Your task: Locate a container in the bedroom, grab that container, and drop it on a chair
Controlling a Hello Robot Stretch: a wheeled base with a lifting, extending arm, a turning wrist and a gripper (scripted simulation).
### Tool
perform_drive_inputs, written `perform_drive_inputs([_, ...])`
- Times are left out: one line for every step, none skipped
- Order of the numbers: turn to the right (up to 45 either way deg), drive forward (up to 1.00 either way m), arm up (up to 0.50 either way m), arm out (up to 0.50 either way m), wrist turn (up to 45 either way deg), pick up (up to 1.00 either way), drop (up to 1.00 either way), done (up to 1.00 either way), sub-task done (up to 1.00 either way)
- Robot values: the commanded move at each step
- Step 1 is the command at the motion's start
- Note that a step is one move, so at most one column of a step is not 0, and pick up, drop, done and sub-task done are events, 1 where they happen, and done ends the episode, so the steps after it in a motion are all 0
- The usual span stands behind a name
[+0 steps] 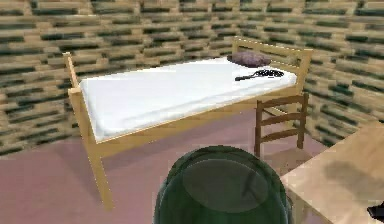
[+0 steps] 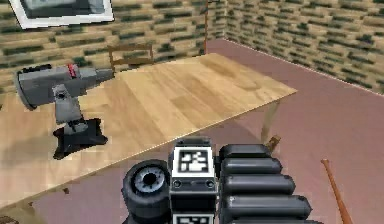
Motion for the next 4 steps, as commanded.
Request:
perform_drive_inputs([0.0, 0.9, 0.0, 0.0, 0.0, 0.0, 0.0, 0.0, 0.0])
perform_drive_inputs([-42.0, 0.0, 0.0, 0.0, 0.0, 0.0, 0.0, 0.0, 0.0])
perform_drive_inputs([33.0, 0.0, 0.0, 0.0, 0.0, 0.0, 0.0, 0.0, 0.0])
perform_drive_inputs([0.0, 0.0, 0.0, 0.38, 0.0, 0.0, 0.0, 0.0, 0.0])
